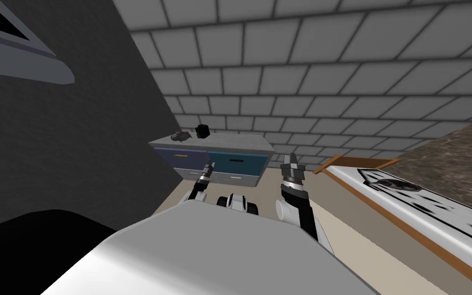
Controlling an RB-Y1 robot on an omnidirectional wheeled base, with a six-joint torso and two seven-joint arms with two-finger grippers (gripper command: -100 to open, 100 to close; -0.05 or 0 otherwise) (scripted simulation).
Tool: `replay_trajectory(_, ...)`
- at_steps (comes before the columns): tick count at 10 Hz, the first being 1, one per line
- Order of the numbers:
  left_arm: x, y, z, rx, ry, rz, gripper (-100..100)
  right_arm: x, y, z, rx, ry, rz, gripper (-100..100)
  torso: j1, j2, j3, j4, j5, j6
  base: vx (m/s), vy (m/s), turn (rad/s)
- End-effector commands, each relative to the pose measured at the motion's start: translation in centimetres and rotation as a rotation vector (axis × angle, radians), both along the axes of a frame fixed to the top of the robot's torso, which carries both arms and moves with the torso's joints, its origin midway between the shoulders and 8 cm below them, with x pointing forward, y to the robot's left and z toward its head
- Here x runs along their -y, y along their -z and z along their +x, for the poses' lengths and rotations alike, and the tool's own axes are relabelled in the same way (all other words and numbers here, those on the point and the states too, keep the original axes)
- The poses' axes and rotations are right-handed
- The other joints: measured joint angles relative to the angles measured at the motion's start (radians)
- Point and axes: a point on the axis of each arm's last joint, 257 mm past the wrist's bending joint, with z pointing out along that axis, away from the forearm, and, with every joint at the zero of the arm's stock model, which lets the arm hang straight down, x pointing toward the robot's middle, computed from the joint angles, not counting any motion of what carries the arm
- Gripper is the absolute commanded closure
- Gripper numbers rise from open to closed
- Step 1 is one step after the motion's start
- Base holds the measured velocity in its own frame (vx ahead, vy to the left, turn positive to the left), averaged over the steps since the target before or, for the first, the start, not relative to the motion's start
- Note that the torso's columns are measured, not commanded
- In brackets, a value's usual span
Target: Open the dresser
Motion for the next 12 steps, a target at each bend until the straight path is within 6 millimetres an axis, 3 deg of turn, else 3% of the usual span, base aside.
replay_trajectory(1, -0.4, 2.2, 0.4, -0.044, -0.006, 0.006, -100, 0.0, 0.0, 0.0, 0.000, 0.000, 0.000, 0, -0.001, -0.001, -0.001, 0.000, 0.000, 0.000, 0.078, -0.104, -0.005)
replay_trajectory(7, -1.0, 7.8, 1.0, -0.154, -0.026, 0.001, -100, 0.0, 0.0, 0.0, 0.000, 0.000, 0.000, 0, 0.000, 0.000, 0.000, 0.000, 0.000, 0.000, 0.079, -0.115, -0.004)
replay_trajectory(12, 0.7, 11.4, 1.3, -0.220, -0.049, -0.075, -100, 0.0, 0.0, 0.0, 0.000, 0.000, 0.000, 0, 0.001, 0.000, 0.000, 0.000, 0.000, 0.000, 0.068, -0.098, -0.003)
